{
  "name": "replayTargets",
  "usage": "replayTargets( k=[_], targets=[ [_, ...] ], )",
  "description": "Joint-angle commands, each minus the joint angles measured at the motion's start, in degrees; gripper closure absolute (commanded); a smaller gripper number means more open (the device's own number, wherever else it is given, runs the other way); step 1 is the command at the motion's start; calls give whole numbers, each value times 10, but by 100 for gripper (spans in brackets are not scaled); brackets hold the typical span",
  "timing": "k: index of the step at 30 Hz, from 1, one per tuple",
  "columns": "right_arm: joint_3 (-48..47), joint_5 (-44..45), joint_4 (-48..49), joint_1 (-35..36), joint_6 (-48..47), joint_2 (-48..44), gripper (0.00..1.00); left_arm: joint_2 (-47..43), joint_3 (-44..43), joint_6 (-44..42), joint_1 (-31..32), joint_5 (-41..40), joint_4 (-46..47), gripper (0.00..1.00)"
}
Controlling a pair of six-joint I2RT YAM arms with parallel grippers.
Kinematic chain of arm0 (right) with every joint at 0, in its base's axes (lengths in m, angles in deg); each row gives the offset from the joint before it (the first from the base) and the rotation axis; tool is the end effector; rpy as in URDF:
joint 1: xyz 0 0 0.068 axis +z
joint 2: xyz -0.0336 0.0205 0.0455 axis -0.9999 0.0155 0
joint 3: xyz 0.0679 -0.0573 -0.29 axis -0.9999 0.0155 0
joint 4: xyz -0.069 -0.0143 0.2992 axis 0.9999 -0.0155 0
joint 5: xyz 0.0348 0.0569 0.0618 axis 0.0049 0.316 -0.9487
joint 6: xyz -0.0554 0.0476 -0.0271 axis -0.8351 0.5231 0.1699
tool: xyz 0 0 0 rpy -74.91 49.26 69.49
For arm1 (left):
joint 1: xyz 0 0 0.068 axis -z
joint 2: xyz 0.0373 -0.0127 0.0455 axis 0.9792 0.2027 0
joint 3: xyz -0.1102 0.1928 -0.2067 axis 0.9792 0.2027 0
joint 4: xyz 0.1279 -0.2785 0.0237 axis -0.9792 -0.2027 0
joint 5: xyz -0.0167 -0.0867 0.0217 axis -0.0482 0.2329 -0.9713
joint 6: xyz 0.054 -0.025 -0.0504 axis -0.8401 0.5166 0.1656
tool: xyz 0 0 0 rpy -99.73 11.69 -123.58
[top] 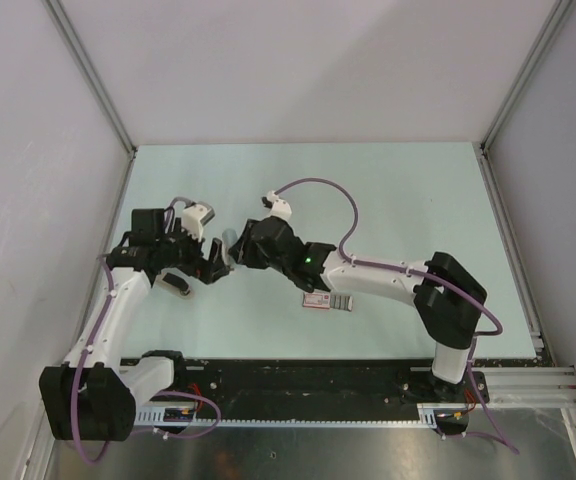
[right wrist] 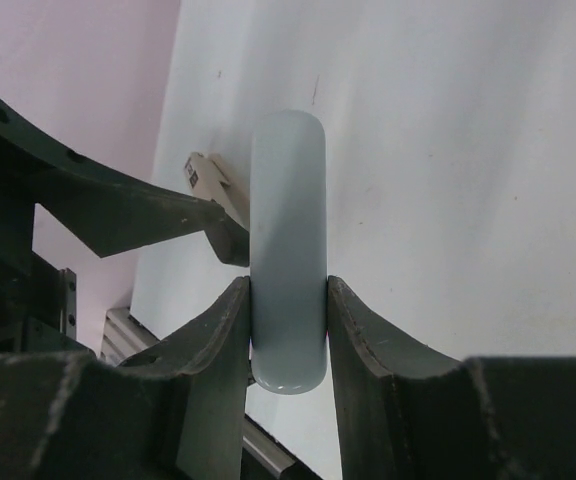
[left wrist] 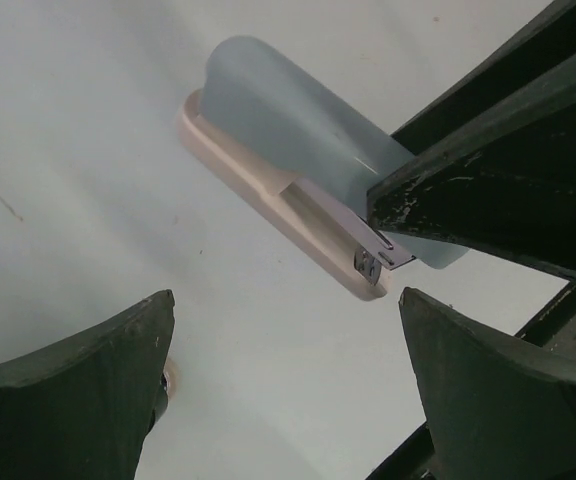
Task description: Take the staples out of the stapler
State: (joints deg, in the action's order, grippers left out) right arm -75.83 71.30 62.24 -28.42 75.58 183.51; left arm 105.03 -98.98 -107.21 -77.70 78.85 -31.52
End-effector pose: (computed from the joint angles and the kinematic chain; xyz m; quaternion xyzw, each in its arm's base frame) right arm 0.2621 0.4344 0.2603 -0.0050 0.8488 0.3733 0.3744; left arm 0.2553 -0.0390 0.2617 0.2474 0.8754 -0.2133 0.3563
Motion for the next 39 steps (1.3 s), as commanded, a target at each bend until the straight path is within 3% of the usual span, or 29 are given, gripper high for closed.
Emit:
replayTargets(
  k=[1,4,10,20,27,39],
  targets=[
    [17,58,85,3,36,-46,100,-11,-4,-53,-4,58,-10,1],
    [21,58,95,3,38,-52,100,-4,-1,-71,-4,64,-12,3],
    [30,50,109,4,55,-55,100,8,8,-101,-4,79,-14,19],
    [46,30,140,8,79,-54,100,20,-20,-96,-25,102,-14,21],
    [58,7,161,10,106,-48,100,38,-21,-102,-31,113,-14,32],
    [61,0,184,22,110,-31,100,40,-19,-92,-35,134,-15,28]
  ],
)
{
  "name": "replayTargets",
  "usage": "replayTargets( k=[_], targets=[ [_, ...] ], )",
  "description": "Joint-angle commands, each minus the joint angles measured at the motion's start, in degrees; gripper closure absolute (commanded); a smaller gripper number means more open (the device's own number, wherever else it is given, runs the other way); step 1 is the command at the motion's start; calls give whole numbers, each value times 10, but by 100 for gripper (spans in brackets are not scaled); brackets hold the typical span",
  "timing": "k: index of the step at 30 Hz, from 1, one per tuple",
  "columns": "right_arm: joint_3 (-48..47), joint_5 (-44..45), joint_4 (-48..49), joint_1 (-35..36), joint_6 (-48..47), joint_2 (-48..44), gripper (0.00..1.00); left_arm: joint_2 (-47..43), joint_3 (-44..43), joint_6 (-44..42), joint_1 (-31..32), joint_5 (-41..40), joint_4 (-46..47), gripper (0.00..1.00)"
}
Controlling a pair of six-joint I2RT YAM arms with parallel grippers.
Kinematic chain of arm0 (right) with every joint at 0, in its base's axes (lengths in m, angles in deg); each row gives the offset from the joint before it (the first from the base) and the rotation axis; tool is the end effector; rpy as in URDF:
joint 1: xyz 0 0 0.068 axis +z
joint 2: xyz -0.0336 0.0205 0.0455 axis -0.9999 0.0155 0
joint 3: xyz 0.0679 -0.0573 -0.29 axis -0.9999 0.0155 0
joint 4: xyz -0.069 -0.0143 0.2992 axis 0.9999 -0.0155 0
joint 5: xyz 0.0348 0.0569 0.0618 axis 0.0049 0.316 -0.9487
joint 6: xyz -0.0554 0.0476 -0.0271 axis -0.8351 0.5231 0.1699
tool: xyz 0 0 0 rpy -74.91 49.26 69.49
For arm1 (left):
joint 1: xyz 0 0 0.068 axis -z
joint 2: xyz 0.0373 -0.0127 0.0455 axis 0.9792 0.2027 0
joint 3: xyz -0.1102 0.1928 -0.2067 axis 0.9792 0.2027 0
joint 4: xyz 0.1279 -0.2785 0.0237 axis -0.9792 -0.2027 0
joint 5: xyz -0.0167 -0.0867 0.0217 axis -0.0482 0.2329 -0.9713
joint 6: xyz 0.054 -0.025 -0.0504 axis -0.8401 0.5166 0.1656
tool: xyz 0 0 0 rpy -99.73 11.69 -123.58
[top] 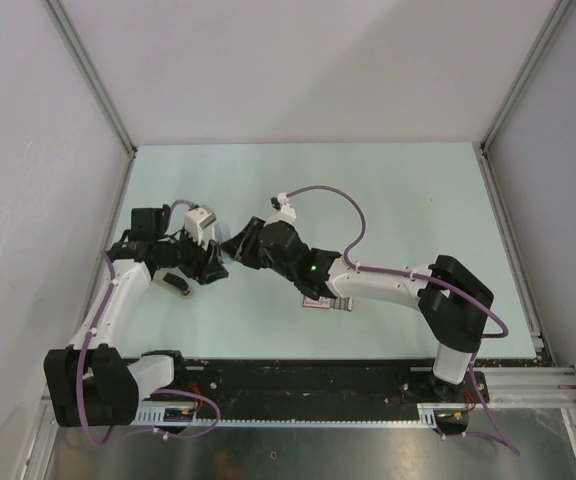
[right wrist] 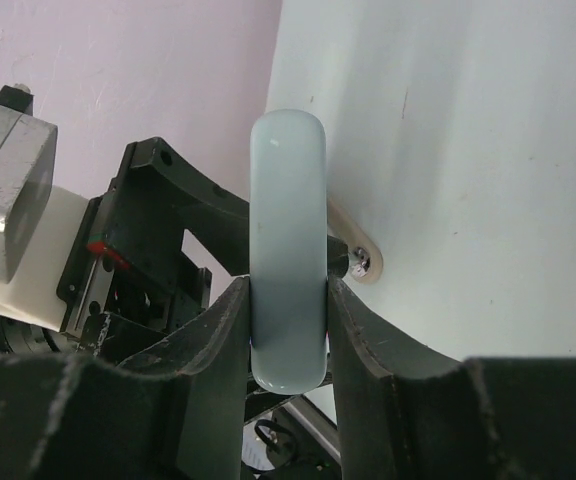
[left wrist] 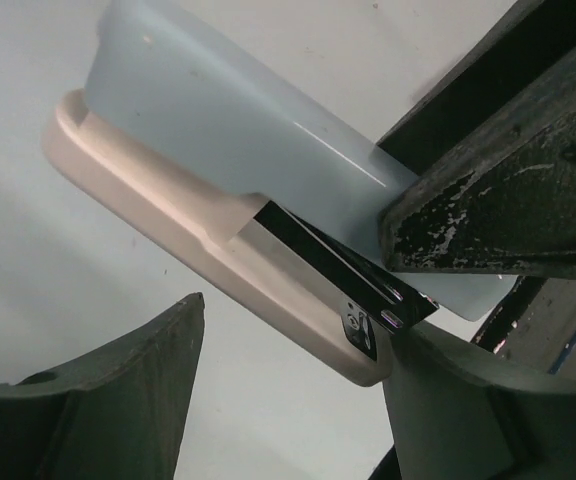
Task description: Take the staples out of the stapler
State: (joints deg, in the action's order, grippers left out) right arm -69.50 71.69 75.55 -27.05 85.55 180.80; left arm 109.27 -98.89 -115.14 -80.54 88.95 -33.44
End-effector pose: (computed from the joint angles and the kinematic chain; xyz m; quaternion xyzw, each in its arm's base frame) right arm 0.2472 0.4313 0.2671 0.0693 0.7997 0.4710 0.3659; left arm 0.2599 -0.0354 0.2469 0.2918 0.8504 -0.2755 0.3402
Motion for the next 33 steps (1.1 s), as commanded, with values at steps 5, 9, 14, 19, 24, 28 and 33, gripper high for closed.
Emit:
replayTargets(
  k=[5,9,14,19,24,28,33],
  targets=[
    [-2,-10,47,9,10,-3,100,-3,-22,-18,-10,35,4,37],
    [-1,-13,41,10,9,-4,100,-7,-21,-29,-12,31,4,63],
    [8,-23,40,10,2,-8,100,-21,-16,-48,-12,12,4,85],
    [16,-45,49,9,-11,0,100,-40,-10,-60,-11,0,3,90],
    [16,-73,67,6,-28,16,97,-51,-3,-66,-12,0,3,92],
    [16,-96,97,2,-22,33,77,-55,-4,-64,-12,7,0,93],
    [16,-99,114,1,-27,37,69,-57,-3,-64,-11,9,-5,93]
  ],
)
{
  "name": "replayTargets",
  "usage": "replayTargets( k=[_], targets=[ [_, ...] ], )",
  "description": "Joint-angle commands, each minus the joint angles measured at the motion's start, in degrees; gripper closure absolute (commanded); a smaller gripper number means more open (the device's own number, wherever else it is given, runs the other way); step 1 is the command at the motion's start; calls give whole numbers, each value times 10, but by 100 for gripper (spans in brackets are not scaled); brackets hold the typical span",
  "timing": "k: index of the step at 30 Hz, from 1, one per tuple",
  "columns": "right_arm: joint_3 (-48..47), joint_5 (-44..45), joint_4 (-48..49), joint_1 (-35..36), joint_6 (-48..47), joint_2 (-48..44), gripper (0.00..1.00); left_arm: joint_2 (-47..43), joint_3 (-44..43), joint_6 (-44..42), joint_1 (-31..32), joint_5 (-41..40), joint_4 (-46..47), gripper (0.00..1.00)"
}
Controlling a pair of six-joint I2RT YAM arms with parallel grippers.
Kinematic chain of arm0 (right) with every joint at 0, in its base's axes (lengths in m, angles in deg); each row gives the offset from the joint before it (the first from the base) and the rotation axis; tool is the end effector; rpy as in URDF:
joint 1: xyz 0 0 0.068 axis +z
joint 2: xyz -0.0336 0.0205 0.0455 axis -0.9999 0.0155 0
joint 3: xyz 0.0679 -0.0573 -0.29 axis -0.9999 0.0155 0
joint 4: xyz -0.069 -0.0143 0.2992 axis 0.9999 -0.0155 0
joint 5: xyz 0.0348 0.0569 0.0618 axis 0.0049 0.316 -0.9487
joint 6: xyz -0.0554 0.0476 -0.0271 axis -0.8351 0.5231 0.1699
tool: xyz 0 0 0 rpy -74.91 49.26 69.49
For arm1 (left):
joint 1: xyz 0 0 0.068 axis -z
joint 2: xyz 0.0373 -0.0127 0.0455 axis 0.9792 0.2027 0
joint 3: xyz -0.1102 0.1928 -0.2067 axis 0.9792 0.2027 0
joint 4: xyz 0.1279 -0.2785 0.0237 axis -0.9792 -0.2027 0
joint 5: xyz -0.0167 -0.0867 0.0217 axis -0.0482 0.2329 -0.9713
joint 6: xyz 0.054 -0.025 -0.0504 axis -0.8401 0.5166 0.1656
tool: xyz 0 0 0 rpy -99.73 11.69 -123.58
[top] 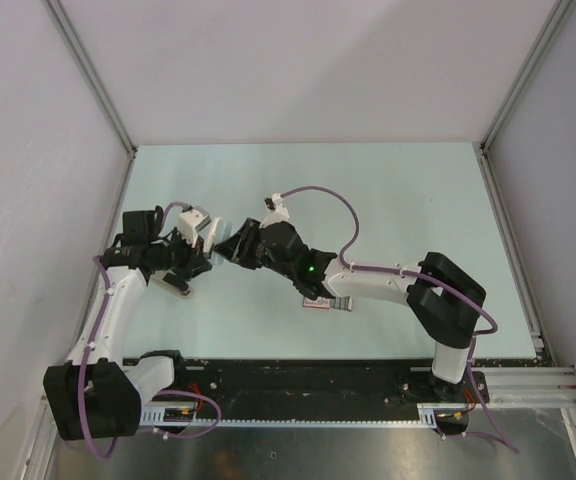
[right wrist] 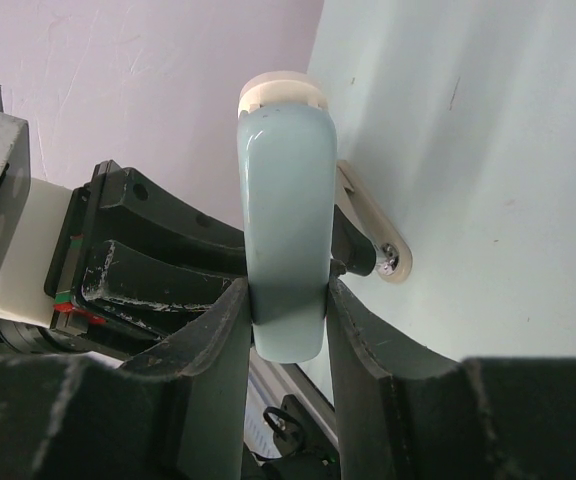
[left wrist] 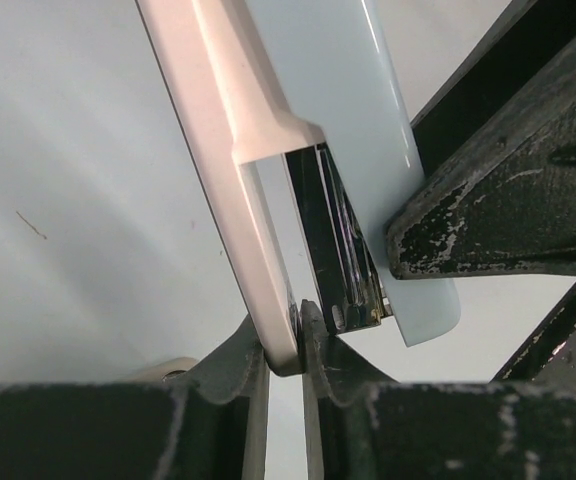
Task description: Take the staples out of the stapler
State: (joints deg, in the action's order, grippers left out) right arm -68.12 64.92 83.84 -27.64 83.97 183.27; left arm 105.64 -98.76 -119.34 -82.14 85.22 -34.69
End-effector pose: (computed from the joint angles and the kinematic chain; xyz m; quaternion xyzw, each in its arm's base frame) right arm 0.2495 0.4409 0.2553 0.0298 0.7808 0.5175 0.3488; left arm 0.2508 -0.0255 0.2570 0.3103 0.8496 -0.2219 0.3643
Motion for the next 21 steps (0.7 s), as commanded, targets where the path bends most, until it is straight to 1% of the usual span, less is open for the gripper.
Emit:
replayTargets(
  k=[1,4,6,8,11,13,15,21],
  targets=[
    [3,-32,33,7,-12,12,67,-20,-5,-21,5,47,8,93],
    [3,-29,35,10,-15,14,55,-17,-7,-17,5,52,6,93],
    [2,-26,32,13,-19,15,51,-16,-8,-14,4,58,6,93],
    [1,-25,31,15,-24,14,49,-15,-10,-11,5,62,6,93],
    [1,-23,31,15,-26,15,49,-12,-12,-7,5,65,6,93],
    [1,-21,31,15,-27,14,53,-13,-12,-5,5,66,5,93],
    [1,-19,30,15,-27,14,59,-13,-12,-3,5,66,5,93],
    [1,-20,31,12,-26,14,92,-14,-11,-7,5,59,4,93]
  ],
)
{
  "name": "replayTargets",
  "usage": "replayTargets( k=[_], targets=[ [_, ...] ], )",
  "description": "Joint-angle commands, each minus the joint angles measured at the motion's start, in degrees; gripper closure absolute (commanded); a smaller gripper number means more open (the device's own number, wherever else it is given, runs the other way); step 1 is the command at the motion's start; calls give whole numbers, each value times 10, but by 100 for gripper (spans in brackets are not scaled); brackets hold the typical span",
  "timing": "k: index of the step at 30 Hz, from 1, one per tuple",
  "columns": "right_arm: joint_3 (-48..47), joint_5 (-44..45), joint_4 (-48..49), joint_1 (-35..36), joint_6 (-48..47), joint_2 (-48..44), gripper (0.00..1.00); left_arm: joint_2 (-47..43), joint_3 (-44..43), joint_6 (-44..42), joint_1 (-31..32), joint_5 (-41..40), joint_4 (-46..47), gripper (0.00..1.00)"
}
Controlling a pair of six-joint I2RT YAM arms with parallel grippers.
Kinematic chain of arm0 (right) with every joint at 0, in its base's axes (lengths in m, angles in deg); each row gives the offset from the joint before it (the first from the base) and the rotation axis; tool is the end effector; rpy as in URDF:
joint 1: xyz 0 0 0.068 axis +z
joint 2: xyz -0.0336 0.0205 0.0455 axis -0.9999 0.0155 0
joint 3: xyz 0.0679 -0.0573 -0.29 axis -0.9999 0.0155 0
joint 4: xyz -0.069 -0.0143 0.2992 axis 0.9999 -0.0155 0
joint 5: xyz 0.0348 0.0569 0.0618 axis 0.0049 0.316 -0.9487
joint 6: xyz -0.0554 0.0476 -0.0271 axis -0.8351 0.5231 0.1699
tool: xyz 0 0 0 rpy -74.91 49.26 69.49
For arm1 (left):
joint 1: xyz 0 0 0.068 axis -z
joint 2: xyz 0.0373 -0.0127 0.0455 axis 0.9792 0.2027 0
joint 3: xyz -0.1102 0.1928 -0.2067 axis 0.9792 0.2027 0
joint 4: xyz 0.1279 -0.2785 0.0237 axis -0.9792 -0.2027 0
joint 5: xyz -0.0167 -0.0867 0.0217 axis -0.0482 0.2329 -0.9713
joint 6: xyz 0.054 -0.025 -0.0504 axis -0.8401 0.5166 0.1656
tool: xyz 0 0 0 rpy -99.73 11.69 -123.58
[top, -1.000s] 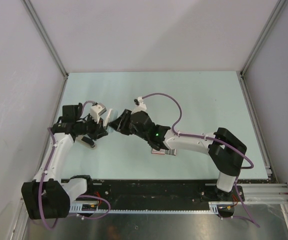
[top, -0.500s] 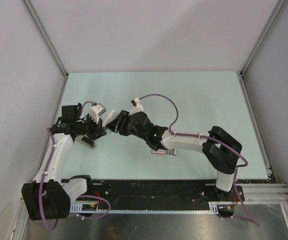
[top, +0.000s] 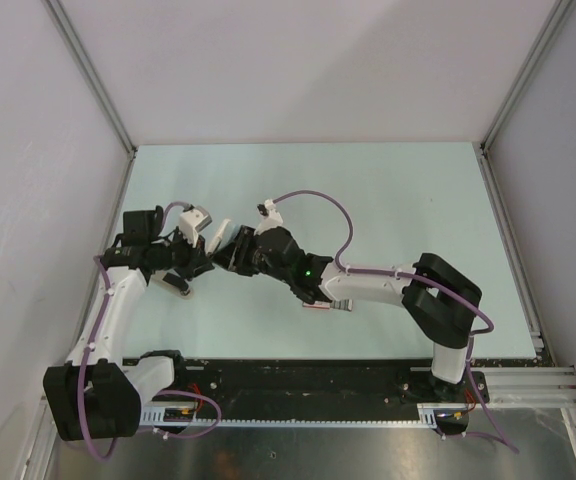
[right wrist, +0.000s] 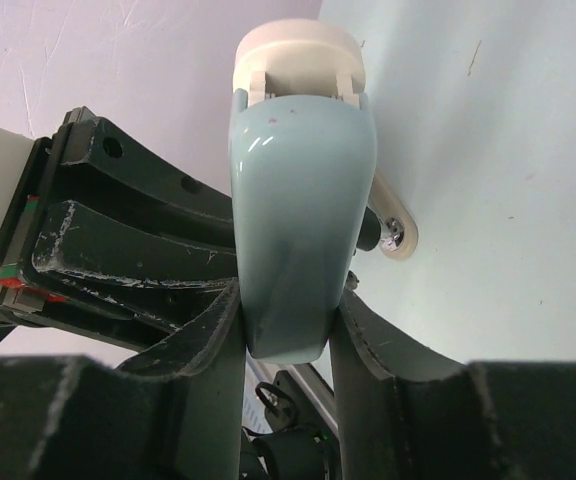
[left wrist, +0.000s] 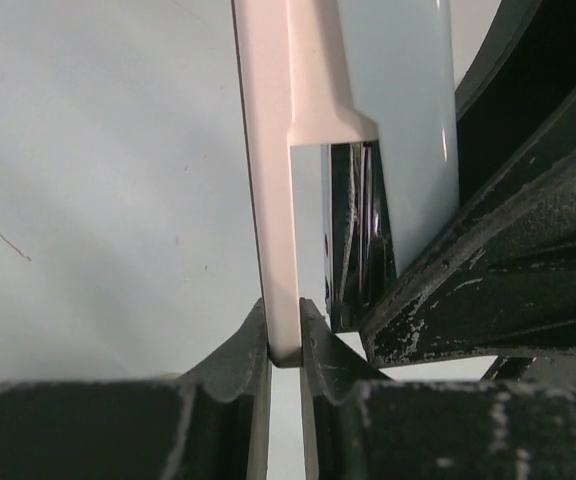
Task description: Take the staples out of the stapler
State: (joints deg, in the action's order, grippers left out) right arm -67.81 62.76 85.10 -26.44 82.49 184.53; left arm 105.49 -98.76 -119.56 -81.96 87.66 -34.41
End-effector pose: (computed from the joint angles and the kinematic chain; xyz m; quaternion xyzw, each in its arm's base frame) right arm 0.2394 0.4500 0.2453 -0.0003 0.7833 0.5226 0.3366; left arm 0.2500 -0.0285 0.2595 0.3183 0.8389 -0.2392 0.3711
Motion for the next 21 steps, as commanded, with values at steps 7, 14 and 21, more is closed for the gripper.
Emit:
replayTargets(
  k=[7,14,21],
  targets=[
    [-2,-48,-14,-16,-43,-3,100,-7,-18,-40,3,-1,3,94],
    [-1,-100,-60,-23,-107,-7,100,1,-16,-105,3,-73,4,96],
    [-2,-108,-121,-17,-156,-18,100,2,-5,-139,-1,-139,36,97]
  ],
)
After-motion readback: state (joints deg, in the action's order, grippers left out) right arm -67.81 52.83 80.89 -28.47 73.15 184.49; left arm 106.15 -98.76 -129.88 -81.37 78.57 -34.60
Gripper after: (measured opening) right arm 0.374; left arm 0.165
